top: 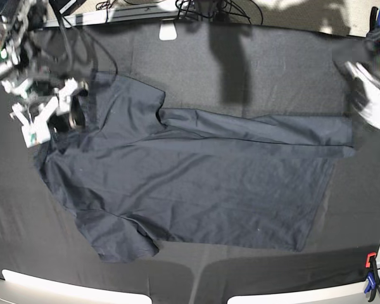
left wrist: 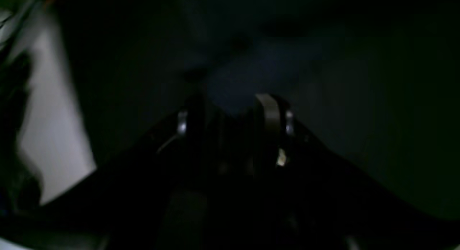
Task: Layout the t-shirt on the table in an organized manner, then fold the t-shirt properly
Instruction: 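Lower the shirt edge and release it from both grippers, then grasp the shirt edge with both grippers and pull it taut, then release the collar edge and raise both grippers off the shirt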
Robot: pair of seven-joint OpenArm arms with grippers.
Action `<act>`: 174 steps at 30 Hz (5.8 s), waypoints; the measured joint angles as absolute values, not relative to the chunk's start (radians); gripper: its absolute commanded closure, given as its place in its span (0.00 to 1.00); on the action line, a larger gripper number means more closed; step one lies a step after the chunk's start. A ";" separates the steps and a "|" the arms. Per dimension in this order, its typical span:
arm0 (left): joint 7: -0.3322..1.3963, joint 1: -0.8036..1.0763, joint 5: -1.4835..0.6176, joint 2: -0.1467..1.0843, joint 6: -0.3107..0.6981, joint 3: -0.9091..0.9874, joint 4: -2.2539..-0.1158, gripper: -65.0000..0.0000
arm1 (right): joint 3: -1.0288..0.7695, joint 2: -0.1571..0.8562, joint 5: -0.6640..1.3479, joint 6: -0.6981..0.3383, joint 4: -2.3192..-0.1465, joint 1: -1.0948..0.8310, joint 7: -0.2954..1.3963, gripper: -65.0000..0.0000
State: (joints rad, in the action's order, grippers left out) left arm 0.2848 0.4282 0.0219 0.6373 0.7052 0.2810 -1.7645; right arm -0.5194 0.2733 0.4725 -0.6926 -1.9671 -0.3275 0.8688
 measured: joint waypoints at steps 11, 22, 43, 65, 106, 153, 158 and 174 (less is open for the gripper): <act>0.236 0.325 0.363 0.769 0.400 -0.120 -1.676 0.69 | -0.519 0.313 0.461 -0.693 -1.972 -0.355 0.880 0.63; 0.023 0.263 0.502 0.773 0.385 -0.128 -1.452 0.69 | -0.519 0.313 0.461 -0.693 -1.972 -0.355 0.865 0.63; 0.000 0.210 0.494 0.743 0.377 -0.125 -1.343 0.92 | -0.519 0.313 0.461 -0.693 -1.972 -0.355 0.866 0.63; 0.007 0.210 0.494 0.743 0.381 -0.125 -1.341 1.00 | -0.279 0.480 0.250 -0.693 -1.972 -0.457 0.902 0.66; 0.107 0.270 0.418 0.780 0.378 -0.125 -1.427 1.00 | 0.045 0.513 -0.342 -0.228 -1.778 -0.456 0.676 1.00; 0.482 0.802 0.036 0.836 0.472 0.206 -2.026 0.69 | 0.046 0.810 -0.147 -0.130 -2.163 -0.892 0.744 0.83; 0.476 0.772 0.036 0.650 0.476 0.215 -2.074 0.69 | 0.045 0.731 -0.110 -0.093 -2.182 -0.836 0.742 0.83; 0.443 0.693 0.025 0.455 0.476 0.216 -2.080 0.69 | 0.035 0.498 0.143 -0.183 -2.182 -0.689 0.906 0.60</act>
